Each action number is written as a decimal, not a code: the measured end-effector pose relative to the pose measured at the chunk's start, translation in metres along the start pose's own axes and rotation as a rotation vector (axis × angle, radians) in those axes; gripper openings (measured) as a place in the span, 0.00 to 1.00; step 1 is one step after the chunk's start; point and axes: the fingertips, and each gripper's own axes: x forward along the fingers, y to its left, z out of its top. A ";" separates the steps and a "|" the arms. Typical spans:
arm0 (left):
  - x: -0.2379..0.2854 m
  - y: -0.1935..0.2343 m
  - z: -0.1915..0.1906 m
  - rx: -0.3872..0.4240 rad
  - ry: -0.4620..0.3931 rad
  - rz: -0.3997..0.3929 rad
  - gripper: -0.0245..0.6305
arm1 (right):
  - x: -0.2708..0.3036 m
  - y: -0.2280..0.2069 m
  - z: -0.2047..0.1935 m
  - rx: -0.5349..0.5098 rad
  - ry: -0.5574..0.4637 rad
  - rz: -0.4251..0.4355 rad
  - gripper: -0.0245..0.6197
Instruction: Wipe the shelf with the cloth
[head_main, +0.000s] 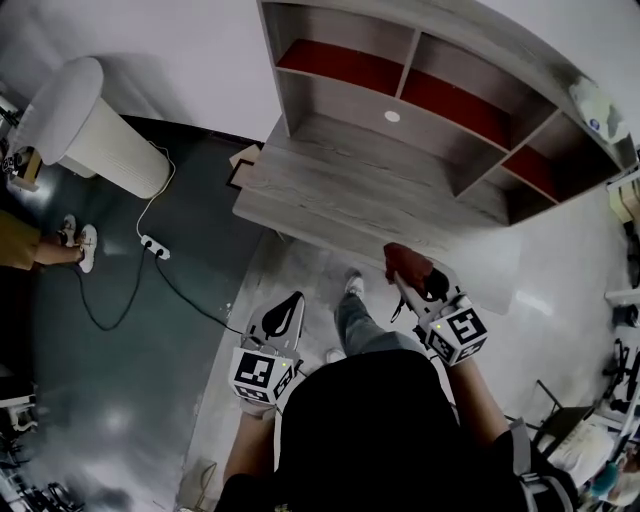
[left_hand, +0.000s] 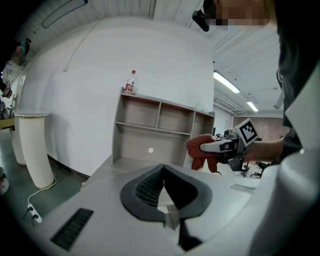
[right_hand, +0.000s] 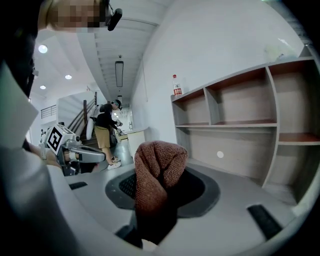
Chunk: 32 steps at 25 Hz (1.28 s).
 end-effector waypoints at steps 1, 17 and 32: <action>0.012 0.007 0.006 0.003 0.000 0.001 0.05 | 0.011 -0.008 0.005 0.003 -0.001 0.001 0.27; 0.157 0.094 0.091 0.005 -0.015 0.016 0.05 | 0.146 -0.090 0.061 -0.114 0.045 0.050 0.27; 0.194 0.189 0.111 0.006 0.025 -0.053 0.05 | 0.265 -0.105 0.074 -0.169 0.078 -0.050 0.27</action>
